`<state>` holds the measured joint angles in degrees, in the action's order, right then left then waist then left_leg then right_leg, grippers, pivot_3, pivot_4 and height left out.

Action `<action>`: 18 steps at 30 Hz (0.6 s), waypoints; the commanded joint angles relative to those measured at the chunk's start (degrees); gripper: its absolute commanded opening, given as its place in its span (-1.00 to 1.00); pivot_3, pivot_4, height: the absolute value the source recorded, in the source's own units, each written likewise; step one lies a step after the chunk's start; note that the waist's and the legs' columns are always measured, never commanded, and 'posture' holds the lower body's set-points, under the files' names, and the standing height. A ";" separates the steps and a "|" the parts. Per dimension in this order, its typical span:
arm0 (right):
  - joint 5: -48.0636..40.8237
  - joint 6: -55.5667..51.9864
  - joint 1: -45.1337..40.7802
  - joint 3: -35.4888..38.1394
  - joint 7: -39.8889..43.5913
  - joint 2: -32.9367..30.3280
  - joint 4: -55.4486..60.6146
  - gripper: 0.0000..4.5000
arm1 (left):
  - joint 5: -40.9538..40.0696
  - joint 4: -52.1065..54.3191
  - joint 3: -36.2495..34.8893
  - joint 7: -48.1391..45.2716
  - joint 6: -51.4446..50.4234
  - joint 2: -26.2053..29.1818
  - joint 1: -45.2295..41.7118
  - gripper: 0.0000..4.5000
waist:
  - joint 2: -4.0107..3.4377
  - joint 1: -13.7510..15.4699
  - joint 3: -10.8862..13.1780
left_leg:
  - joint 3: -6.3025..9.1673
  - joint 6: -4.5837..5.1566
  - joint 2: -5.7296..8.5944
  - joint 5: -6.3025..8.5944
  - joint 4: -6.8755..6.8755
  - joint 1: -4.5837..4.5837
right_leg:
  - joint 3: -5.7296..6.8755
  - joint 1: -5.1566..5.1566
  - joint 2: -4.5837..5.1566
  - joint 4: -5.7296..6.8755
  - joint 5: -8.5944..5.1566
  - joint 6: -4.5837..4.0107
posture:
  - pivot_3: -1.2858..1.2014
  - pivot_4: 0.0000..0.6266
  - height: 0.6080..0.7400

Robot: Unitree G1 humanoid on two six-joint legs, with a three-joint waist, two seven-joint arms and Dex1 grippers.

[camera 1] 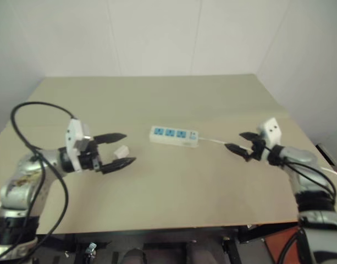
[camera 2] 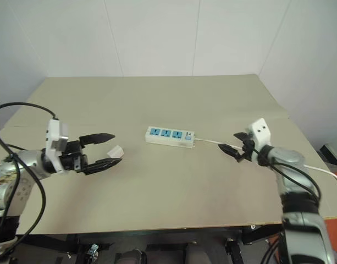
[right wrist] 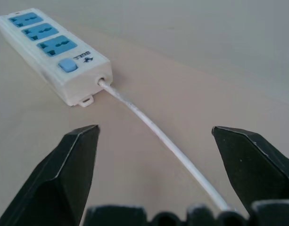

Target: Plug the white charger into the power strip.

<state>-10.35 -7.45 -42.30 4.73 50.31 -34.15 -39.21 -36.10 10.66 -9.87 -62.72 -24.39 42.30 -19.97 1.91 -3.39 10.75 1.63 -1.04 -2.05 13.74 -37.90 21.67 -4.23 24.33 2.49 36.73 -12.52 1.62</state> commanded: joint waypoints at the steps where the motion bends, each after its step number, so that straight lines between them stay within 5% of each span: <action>1: 3.61 9.33 -6.38 -1.65 -0.54 1.34 -11.68 0.99 | -0.80 2.34 1.35 1.73 -1.85 -0.88 -1.95 1.00 | 0.00 -0.30 0.00 | 0.00 0.00 0.01 0.00 0.00 0.04 | 0.00 0.01 0.01 -0.02 0.01 0.00 | 0.03 -0.52 1.00; 9: 10.65 17.73 -14.77 -5.19 -3.19 3.76 -28.56 0.99 | -0.02 4.79 1.64 4.49 -5.27 -0.30 2.08 1.00 | -0.01 -0.78 0.00 | 0.05 0.00 0.04 0.00 0.00 0.05 | 0.00 0.01 0.04 -0.01 0.03 0.01 | 0.03 -0.52 1.00; 18: 12.84 10.24 -20.53 -5.61 -1.62 5.19 -35.40 0.99 | 2.67 5.23 3.82 3.67 -4.86 1.53 4.05 1.00 | -0.02 -0.94 0.01 | 0.05 0.00 0.04 0.00 0.00 -0.04 | -0.01 -0.02 0.01 0.04 0.04 -0.01 | 0.03 -0.52 1.00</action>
<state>1.46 4.24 -61.35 -0.95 48.46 -28.52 -74.39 -33.66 14.72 -6.12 -58.97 -30.23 43.55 -15.20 1.89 -4.33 10.76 1.68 -1.04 -2.01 13.74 -37.90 21.65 -4.23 24.32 2.50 36.76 -12.48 1.60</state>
